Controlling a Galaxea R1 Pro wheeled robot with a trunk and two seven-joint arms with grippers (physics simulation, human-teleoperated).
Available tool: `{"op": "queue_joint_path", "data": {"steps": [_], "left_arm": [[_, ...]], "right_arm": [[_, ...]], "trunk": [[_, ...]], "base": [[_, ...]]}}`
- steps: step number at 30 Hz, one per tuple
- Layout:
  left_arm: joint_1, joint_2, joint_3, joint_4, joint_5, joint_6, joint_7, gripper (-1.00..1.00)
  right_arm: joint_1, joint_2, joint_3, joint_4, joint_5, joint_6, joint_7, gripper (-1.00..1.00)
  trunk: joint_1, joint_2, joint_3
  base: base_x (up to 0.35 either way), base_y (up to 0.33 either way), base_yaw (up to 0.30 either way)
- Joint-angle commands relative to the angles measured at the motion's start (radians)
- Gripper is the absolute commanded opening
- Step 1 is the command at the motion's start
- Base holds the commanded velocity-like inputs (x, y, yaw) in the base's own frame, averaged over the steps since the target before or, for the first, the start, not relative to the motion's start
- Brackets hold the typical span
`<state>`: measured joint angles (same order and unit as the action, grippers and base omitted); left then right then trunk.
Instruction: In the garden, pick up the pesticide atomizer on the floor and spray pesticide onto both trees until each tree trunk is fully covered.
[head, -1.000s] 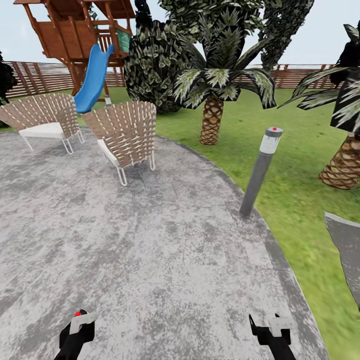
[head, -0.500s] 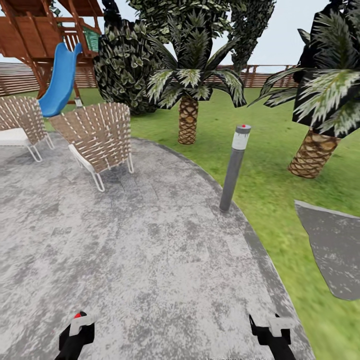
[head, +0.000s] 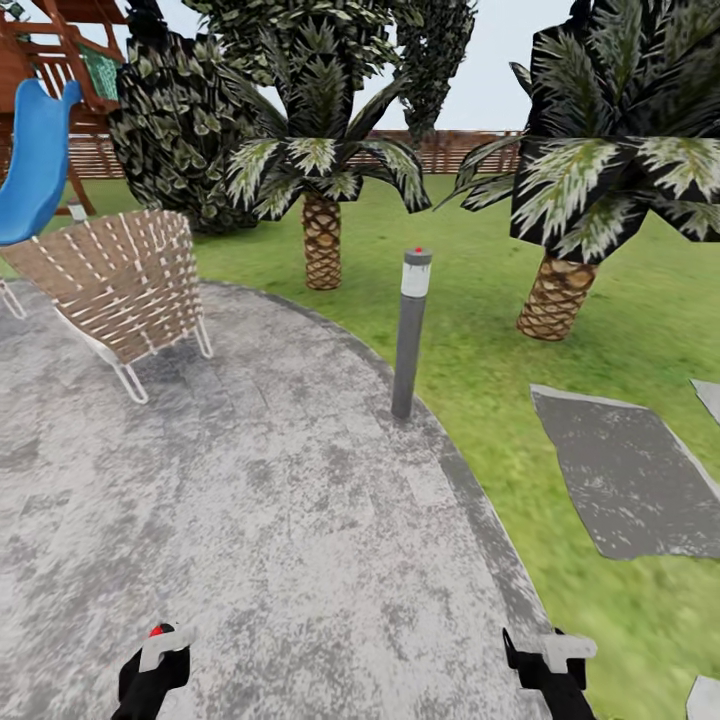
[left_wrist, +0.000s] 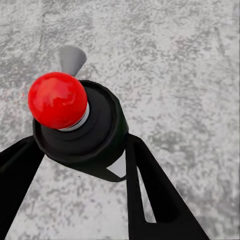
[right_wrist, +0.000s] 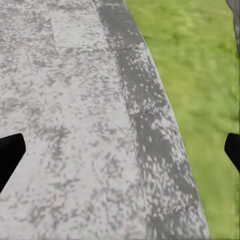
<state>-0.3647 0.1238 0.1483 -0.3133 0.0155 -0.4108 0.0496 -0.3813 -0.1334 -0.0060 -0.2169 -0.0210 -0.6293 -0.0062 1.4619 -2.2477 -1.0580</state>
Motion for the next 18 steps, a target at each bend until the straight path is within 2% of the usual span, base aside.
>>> {"op": "queue_joint_path", "data": {"steps": [1,9,18], "left_arm": [[0.0,0.0,-0.001,0.0,0.001,-0.003,0.003,-1.0],[0.0,0.0,-0.001,0.0,0.001,-0.003,0.003,-1.0],[0.0,0.0,-0.001,0.0,0.001,-0.003,0.003,-1.0]], "right_arm": [[-0.001,0.0,0.0,0.001,-0.007,-0.003,0.0,1.0],[-0.001,0.0,0.0,0.001,-0.019,-0.003,0.0,1.0],[-0.001,0.0,0.0,0.001,-0.019,-0.003,0.0,1.0]], "trunk": [[0.0,0.0,-0.001],[0.0,0.0,-0.001],[0.0,0.0,-0.001]], "base": [[0.169,-0.228,-0.299],[0.149,-0.239,-0.298],[0.016,-0.271,-0.298]]}}
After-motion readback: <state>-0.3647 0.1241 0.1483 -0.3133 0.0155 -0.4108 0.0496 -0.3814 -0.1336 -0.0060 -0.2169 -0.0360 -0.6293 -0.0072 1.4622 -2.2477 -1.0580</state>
